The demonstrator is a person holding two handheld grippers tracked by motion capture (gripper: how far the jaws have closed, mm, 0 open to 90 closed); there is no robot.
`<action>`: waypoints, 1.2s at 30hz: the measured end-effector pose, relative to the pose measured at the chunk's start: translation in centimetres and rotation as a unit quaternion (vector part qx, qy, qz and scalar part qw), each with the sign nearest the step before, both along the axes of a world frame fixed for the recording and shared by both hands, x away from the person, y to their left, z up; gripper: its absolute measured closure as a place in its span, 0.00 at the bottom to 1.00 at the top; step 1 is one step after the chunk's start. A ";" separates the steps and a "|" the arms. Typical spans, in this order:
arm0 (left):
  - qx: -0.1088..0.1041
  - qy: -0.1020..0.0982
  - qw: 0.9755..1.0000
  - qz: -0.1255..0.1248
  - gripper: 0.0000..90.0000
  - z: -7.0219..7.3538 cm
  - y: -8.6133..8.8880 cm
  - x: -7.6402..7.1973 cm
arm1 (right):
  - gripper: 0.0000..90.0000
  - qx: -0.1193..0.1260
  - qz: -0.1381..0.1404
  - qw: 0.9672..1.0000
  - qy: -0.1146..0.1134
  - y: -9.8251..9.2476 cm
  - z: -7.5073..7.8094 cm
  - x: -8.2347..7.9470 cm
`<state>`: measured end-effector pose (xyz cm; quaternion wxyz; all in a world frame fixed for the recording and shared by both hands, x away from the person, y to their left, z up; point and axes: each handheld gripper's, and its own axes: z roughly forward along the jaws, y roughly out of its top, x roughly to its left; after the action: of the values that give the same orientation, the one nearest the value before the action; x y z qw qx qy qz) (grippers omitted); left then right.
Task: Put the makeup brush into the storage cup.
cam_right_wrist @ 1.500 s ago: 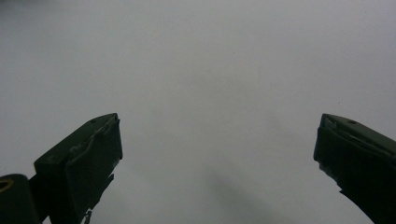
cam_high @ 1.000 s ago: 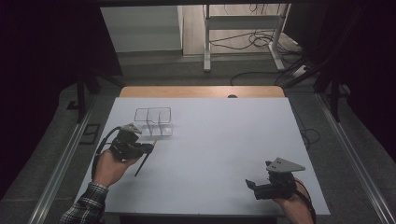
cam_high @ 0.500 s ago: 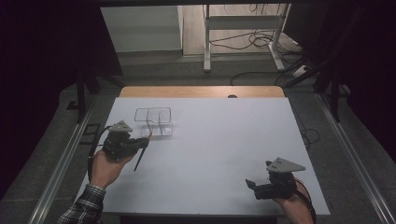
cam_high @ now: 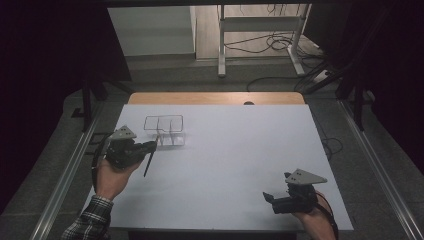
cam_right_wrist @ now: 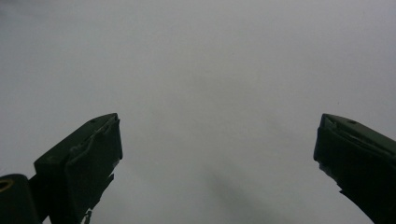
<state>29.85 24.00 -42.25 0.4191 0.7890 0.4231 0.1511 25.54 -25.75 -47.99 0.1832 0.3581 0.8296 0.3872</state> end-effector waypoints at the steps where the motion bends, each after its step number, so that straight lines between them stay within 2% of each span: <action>1: -0.001 -0.004 1.000 0.001 0.93 0.1 0.0 0.0 | 0.01 0.000 0.000 1.000 0.000 0.0 0.0 0.0; 4: -0.002 -0.014 1.000 0.009 0.93 0.3 0.2 0.0 | 0.02 0.000 0.000 1.000 0.000 0.0 0.0 0.0; 10: -0.019 -0.035 0.999 0.023 0.93 0.6 0.7 0.2 | 0.02 0.000 0.001 1.000 0.000 0.0 0.0 0.0; 18: -0.038 -0.052 0.997 0.038 0.93 0.8 1.2 0.5 | 0.02 0.000 0.001 1.000 0.000 0.0 0.0 0.0; 25: -0.051 -0.071 0.995 0.054 0.93 0.8 1.6 1.0 | 0.02 0.001 0.001 1.000 -0.002 0.0 0.0 0.0; 31: -0.068 -0.083 0.991 0.074 0.93 0.9 2.3 1.4 | 0.02 0.001 0.002 1.000 -0.001 0.0 0.0 0.0; 36: -0.068 -0.092 0.990 0.085 0.93 1.0 2.7 1.9 | 0.02 0.000 0.003 1.000 -0.002 0.0 0.0 0.0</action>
<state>31.71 26.66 -41.22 0.4949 0.7025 0.4574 0.2287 25.51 -25.73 -47.97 0.1830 0.3547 0.8305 0.3886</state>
